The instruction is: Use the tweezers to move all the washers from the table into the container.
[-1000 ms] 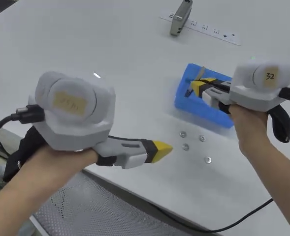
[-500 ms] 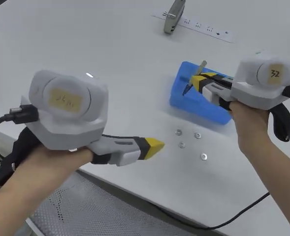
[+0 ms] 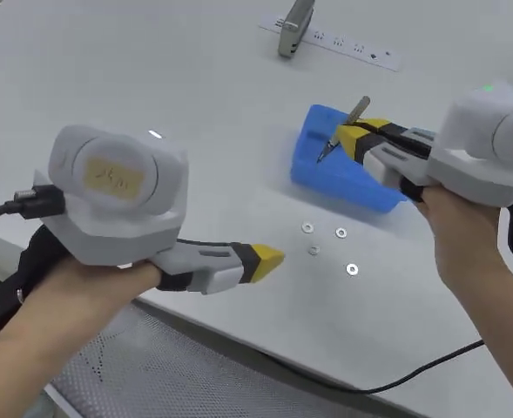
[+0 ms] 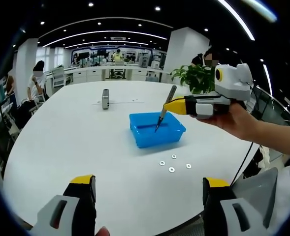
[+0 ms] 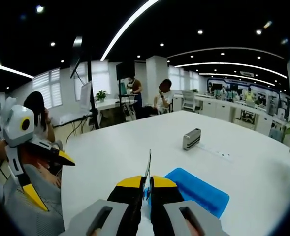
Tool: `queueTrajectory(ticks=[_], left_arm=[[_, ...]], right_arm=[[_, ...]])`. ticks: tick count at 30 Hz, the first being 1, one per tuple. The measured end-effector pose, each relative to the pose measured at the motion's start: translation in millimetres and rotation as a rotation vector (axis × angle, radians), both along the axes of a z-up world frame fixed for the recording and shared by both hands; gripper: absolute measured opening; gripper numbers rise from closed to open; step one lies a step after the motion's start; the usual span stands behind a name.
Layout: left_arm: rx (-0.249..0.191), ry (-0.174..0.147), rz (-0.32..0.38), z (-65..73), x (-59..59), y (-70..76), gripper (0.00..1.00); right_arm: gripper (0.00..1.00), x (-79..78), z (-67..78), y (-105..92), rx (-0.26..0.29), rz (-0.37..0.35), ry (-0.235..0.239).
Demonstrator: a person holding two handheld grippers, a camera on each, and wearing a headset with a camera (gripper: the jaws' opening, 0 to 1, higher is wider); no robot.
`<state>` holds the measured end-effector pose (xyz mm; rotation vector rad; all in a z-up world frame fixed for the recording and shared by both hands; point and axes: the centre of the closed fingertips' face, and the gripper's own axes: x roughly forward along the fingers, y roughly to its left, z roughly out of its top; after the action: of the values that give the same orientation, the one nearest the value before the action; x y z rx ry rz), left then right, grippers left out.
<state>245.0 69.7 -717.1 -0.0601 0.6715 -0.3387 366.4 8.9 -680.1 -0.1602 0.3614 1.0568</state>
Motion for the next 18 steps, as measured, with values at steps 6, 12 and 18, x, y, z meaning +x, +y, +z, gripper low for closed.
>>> queueTrajectory(ticks=[6,12,18], left_arm=[[-0.001,0.008,-0.015,-2.3,-0.2,-3.5,0.9],[0.01,0.02,-0.033,-6.2,0.3,-6.5,0.89],[0.023,0.035,-0.059,-10.4,-1.3,-8.5,0.88]], right_arm=[[0.01,-16.4,-20.1,-6.7,-0.032,0.021,0.03],[0.01,-22.0,-39.2,-10.4,-0.045,0.018,0.062],[0.01,-21.8,-60.4,-12.9,-0.057,0.005,0.112]])
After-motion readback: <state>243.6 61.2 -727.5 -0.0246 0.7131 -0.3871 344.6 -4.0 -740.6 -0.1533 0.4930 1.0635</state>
